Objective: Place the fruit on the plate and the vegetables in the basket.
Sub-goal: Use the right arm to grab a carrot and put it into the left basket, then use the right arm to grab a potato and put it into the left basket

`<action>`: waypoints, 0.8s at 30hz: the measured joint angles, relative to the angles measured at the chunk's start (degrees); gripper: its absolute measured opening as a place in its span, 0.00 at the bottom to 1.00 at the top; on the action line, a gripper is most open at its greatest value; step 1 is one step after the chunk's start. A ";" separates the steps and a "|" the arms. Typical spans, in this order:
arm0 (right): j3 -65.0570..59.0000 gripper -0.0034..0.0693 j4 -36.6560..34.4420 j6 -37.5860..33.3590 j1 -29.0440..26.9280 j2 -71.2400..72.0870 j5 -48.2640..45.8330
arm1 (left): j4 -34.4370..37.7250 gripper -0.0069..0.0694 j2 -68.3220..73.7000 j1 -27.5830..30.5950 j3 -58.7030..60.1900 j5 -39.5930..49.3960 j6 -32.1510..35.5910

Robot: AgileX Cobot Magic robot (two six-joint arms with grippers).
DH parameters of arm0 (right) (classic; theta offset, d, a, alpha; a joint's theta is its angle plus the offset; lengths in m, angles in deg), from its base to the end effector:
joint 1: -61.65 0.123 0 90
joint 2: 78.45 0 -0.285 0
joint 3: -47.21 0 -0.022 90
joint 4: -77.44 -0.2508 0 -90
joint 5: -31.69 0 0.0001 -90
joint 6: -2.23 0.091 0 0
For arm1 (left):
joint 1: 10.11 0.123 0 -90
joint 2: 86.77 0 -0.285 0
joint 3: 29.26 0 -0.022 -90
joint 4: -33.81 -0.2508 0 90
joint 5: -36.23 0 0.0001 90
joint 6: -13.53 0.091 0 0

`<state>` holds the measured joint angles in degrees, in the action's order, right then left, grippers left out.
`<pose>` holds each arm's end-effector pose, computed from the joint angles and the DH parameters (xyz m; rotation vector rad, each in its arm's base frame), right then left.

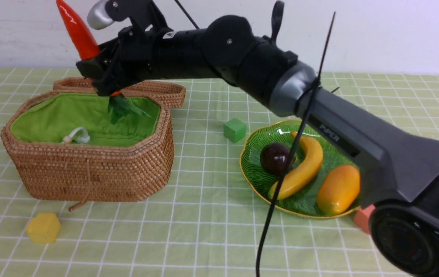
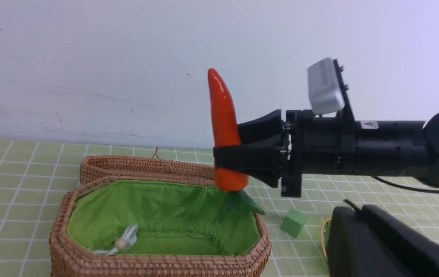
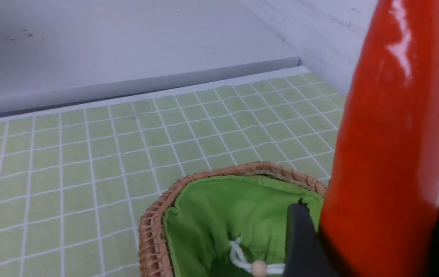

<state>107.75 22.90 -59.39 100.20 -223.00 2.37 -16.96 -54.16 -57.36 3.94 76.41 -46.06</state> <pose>0.4160 0.3780 0.3189 -1.0243 1.5037 0.7097 0.0730 -0.0119 0.3940 0.0385 1.6464 -0.4244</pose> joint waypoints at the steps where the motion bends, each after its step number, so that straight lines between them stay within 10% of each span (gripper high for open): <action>1: 0.33 0.55 0.00 -0.24 0.23 -1.04 0.24 | 0.06 0.10 0.00 0.00 0.00 0.00 -0.02; 8: 0.64 0.90 1.58 2.19 0.50 -1.88 -2.88 | 1.47 0.10 0.00 0.00 0.00 0.42 -0.02; 13: 0.64 0.93 13.93 14.54 -0.45 2.10 -12.80 | 6.72 0.10 0.00 0.00 0.00 0.50 4.63; 24: -0.36 0.17 50.29 49.19 -1.66 19.63 -42.36 | 38.93 0.10 0.00 0.00 0.00 0.44 36.26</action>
<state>107.39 73.19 -10.20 98.54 -203.37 -39.99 21.97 -54.16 -57.36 3.94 76.86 -9.80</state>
